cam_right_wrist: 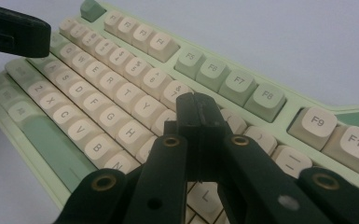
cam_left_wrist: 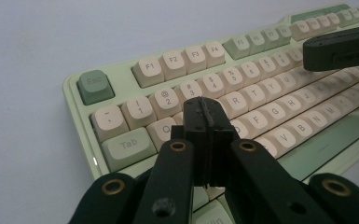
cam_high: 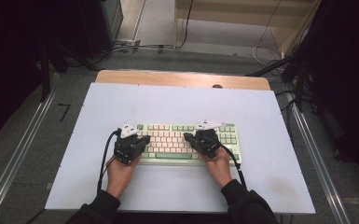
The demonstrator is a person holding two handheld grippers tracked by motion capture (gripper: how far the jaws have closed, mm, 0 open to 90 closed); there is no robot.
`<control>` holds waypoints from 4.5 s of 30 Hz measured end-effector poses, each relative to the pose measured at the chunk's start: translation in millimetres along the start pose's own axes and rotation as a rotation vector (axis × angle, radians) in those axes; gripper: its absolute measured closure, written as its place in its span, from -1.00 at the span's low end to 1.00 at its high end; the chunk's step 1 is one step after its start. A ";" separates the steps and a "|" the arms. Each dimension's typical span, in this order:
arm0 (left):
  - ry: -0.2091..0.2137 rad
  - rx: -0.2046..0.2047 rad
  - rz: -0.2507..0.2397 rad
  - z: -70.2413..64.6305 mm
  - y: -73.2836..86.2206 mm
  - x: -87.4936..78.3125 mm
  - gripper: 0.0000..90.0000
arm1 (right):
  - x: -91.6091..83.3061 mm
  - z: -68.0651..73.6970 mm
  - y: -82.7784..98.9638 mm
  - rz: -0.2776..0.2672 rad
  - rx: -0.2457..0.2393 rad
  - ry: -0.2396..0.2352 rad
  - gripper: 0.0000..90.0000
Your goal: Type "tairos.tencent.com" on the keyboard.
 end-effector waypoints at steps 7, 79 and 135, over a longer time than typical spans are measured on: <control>0.001 -0.001 0.000 0.1 0.0 0.0 1.00 | 5.1 1.6 0.7 0.023 -0.008 0.011 0.94; 0.064 0.018 0.009 -27.0 -16.0 30.6 1.00 | -13.5 0.3 -2.9 -0.025 0.019 0.008 0.94; 0.041 0.052 0.036 -32.2 -15.8 37.9 1.00 | -12.8 -0.1 -2.1 -0.019 0.016 0.012 0.94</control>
Point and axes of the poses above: each handheld gripper's, and its own axes: x roughly forward along the jaws, y roughly out of its underside, z roughly to its left, the point moved 1 cm from there along x, roughly forward along the jaws, and after that the axes turned 5 degrees about -x, right-handed, at the moved point
